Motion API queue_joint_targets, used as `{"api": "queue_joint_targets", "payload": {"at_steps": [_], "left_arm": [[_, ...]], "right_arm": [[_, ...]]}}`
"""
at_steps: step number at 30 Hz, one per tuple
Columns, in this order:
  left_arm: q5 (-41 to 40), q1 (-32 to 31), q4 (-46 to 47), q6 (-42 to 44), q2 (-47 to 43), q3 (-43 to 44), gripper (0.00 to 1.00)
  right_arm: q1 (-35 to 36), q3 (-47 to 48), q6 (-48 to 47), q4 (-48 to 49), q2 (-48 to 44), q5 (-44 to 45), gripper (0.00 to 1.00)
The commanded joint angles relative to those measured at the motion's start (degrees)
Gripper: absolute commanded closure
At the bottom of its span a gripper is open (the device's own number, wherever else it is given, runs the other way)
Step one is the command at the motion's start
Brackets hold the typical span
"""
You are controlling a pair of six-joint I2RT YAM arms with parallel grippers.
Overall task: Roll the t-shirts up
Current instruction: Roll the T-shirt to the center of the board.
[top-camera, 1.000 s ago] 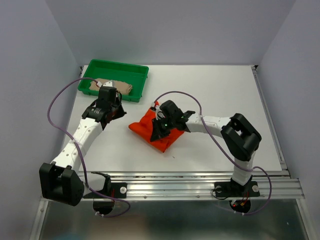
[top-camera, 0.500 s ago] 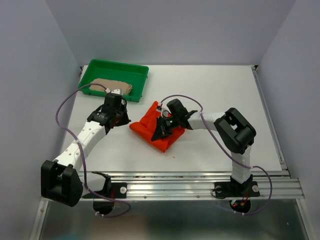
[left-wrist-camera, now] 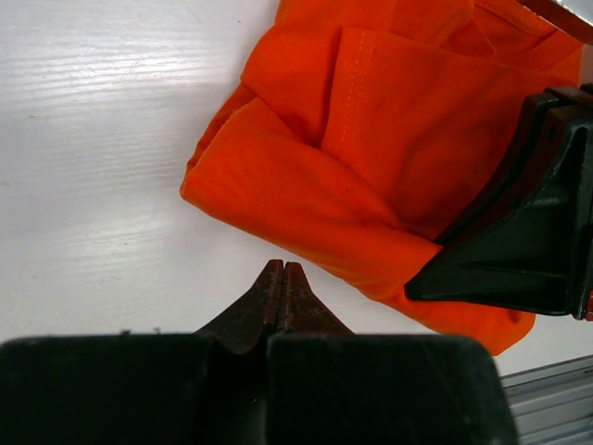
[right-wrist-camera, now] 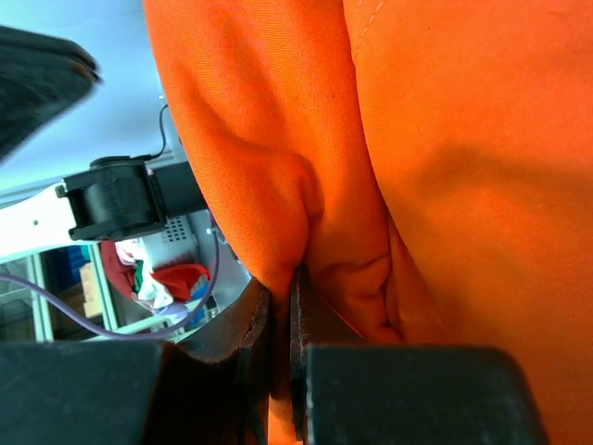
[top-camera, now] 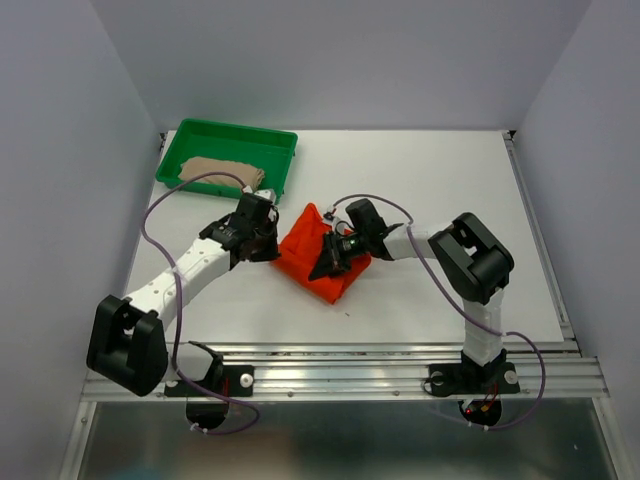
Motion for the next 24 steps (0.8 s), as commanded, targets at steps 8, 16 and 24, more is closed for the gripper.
{"api": "queue_joint_targets", "payload": {"at_steps": [8,16,24], "left_arm": [[1.6,-2.5,3.7,-0.4,3.7,0.1,1.0],[1.6,-2.9,6.2,-0.6,6.1,1.0,1.0],[2.7,-2.8,9.2,-0.6,8.2,1.3,1.0]], "right_arm": [[-2.3,-1.3,2.6,4.3,1.1,-2.0,0.99],[-4.7,-1.0,4.1,4.4,2.3,-3.2,0.99],[-5.9,-0.5,4.6,4.5,3.0,-4.9,0.99]]}}
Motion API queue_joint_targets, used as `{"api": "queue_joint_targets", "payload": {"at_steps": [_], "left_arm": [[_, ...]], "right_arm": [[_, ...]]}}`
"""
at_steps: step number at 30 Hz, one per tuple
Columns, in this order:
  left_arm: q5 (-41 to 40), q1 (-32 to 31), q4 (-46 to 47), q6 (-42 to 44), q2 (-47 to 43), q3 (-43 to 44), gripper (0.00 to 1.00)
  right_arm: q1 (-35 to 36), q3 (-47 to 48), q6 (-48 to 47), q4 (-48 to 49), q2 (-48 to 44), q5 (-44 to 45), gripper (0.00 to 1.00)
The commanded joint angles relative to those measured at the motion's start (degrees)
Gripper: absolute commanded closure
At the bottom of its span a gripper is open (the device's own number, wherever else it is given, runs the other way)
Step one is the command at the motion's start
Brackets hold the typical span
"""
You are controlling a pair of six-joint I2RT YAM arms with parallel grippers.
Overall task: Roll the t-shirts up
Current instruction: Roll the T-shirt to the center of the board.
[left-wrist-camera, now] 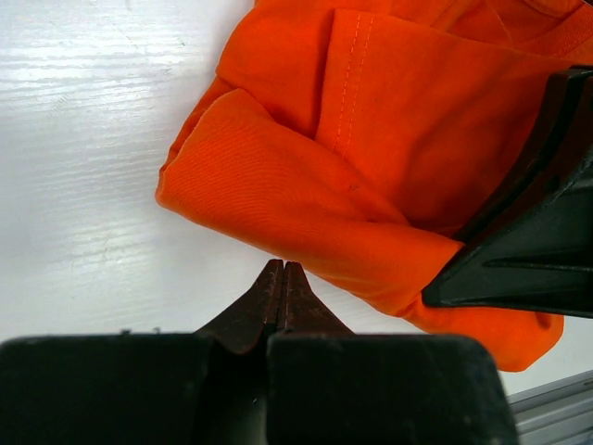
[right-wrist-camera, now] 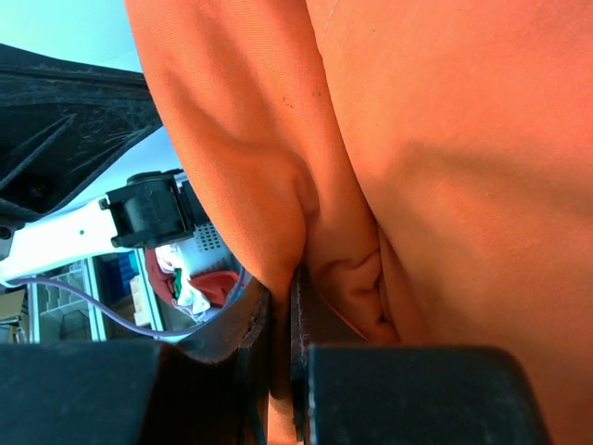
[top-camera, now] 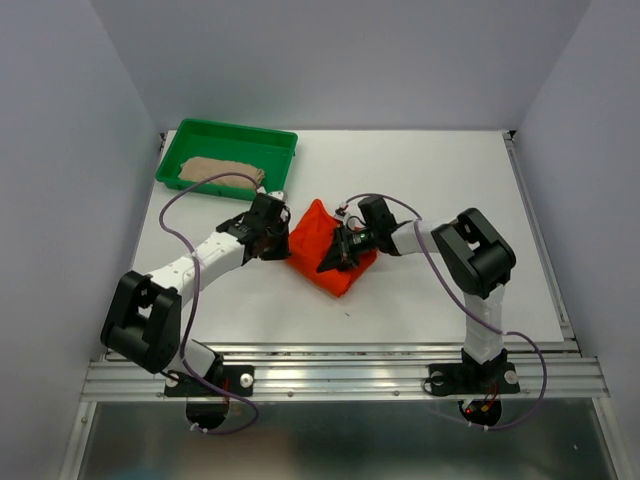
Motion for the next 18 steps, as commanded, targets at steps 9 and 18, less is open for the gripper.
{"api": "queue_joint_targets", "payload": {"at_steps": [9,18], "left_arm": [[0.8,-0.5,2.4,0.3,1.3,2.4,1.0],[1.4,-0.5,1.7,0.3,2.4,3.9,1.0]], "right_arm": [[-1.0,-1.9,3.3,5.1,-0.1,-0.4,0.99],[-1.0,-4.9,15.5,20.7,0.9,-4.0,0.99]]}}
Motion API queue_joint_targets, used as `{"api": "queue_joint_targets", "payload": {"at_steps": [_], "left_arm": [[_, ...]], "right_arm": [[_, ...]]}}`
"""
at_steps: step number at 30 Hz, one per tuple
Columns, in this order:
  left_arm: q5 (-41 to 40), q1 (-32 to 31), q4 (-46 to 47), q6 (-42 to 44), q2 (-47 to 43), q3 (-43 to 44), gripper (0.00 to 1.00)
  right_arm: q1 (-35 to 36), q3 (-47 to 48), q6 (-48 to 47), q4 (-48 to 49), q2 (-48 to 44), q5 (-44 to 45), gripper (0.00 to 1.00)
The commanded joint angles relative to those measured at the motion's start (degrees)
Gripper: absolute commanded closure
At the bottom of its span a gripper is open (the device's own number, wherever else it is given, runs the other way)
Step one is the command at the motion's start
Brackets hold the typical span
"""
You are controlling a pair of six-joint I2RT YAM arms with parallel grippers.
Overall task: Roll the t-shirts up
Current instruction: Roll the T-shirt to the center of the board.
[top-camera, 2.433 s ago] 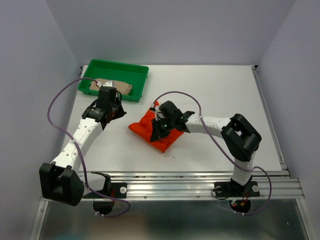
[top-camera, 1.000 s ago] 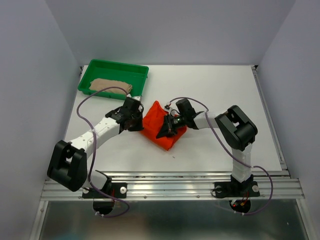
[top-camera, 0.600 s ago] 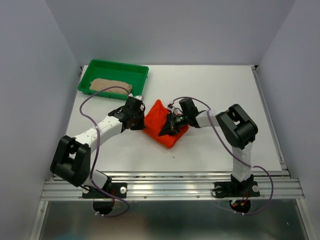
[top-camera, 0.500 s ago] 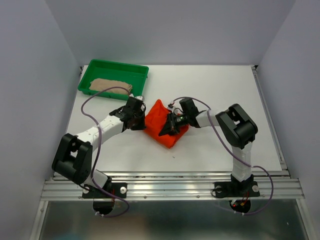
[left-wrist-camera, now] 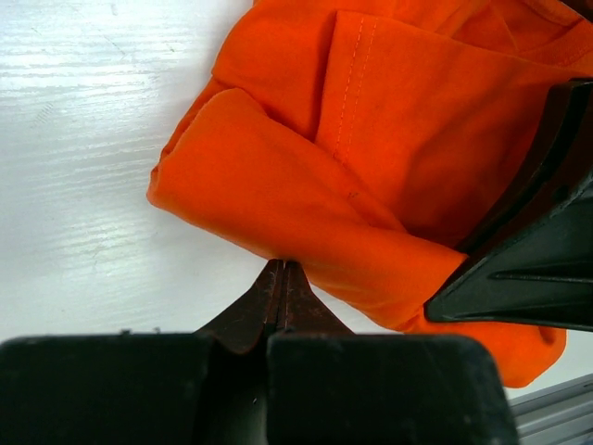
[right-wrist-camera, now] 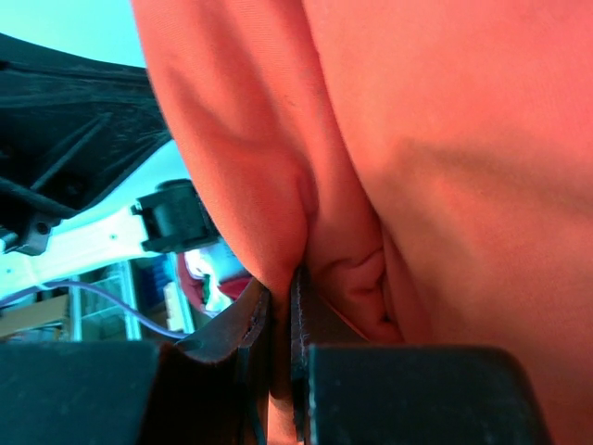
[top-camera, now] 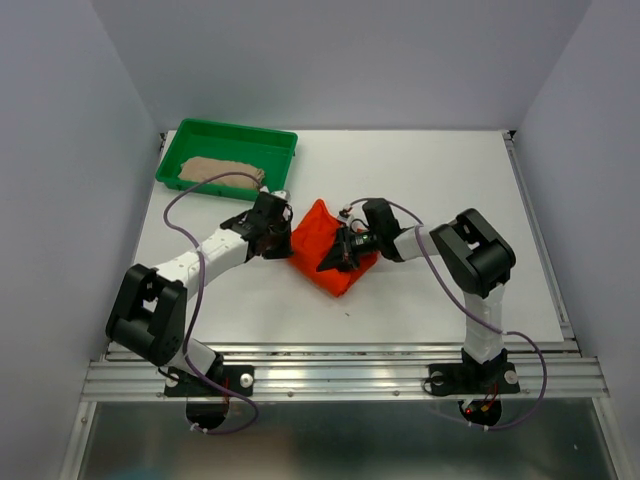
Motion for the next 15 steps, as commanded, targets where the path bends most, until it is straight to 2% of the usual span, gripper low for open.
{"api": "queue_joint_targets", "payload": {"at_steps": [1,5,8,15], "left_arm": [[0.2,-0.4,-0.1,0.3,-0.8,3.6,1.0],[0.2,-0.6,-1.0,0.6,-1.2,4.5,1.0],[0.2,-0.7,-1.3,0.5,-1.4,4.7,1.0],[1.3,-1.0,-0.2,0.5,0.4,4.3,1.0]], "right_arm": [[-0.4,-2.0,9.4,13.7,0.5,-3.4,0.99],[-0.4,-3.7,14.4,18.6,0.4,-4.4,0.99],[-0.4,-4.3,14.6,19.2,-0.3,-4.4,0.99],[-0.4,-5.2,9.9,14.6,-0.9,-2.5,0.99]]}}
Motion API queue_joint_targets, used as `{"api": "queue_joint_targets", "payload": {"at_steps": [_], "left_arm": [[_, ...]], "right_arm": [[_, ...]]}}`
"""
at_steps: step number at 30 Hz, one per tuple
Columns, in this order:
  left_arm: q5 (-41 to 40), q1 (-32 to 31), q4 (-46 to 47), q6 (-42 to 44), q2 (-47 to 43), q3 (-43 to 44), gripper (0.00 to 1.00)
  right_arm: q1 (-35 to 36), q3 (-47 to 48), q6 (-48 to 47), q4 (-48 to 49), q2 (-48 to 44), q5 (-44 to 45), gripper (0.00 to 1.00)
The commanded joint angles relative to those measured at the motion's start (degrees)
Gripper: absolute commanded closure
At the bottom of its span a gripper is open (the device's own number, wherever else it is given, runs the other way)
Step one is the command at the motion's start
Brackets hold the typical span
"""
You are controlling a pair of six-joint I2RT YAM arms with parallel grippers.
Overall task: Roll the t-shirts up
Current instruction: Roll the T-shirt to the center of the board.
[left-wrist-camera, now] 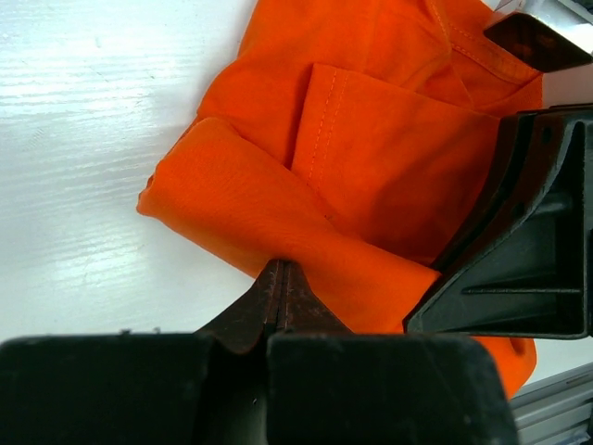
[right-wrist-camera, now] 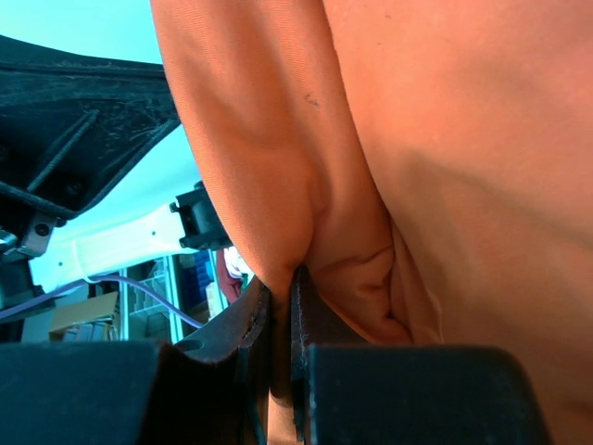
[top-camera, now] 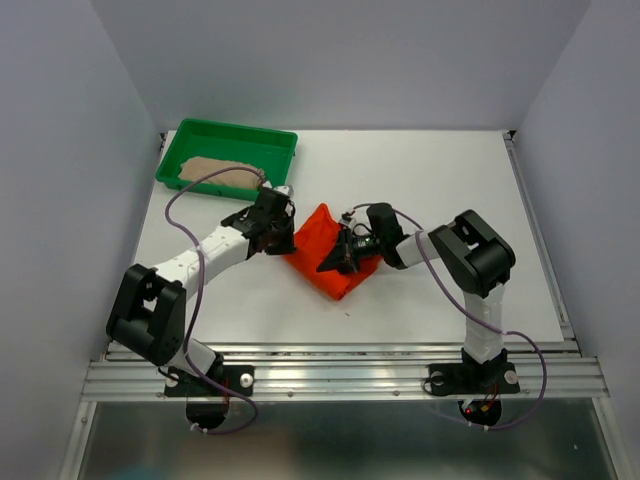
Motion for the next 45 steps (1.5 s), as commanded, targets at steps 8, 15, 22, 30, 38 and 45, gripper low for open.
{"api": "queue_joint_targets", "payload": {"at_steps": [8,15,22,30,38,45], "left_arm": [[2.6,-0.7,3.2,0.6,4.0,2.3,1.0],[3.2,-1.0,4.8,0.5,6.1,3.4,1.0],[3.5,-1.1,5.9,0.6,7.3,3.4,1.0],[3.8,-1.1,6.4,0.6,8.5,3.5,1.0],[3.9,-1.1,6.5,0.7,9.4,4.1,1.0],[3.9,-1.1,6.5,0.7,9.7,4.2,1.0]], "right_arm": [[-0.4,-0.1,-4.2,-2.2,-0.6,1.1,0.99],[-0.4,1.4,-12.2,-10.9,-3.5,6.1,0.72],[-0.4,5.2,-26.2,-32.3,-12.6,19.1,0.29],[3.4,3.5,-34.8,-42.9,-19.5,26.8,0.26],[8.3,2.5,-38.1,-46.1,-22.2,35.2,0.27],[13.0,5.0,-39.3,-48.5,-21.5,41.2,0.26]]}}
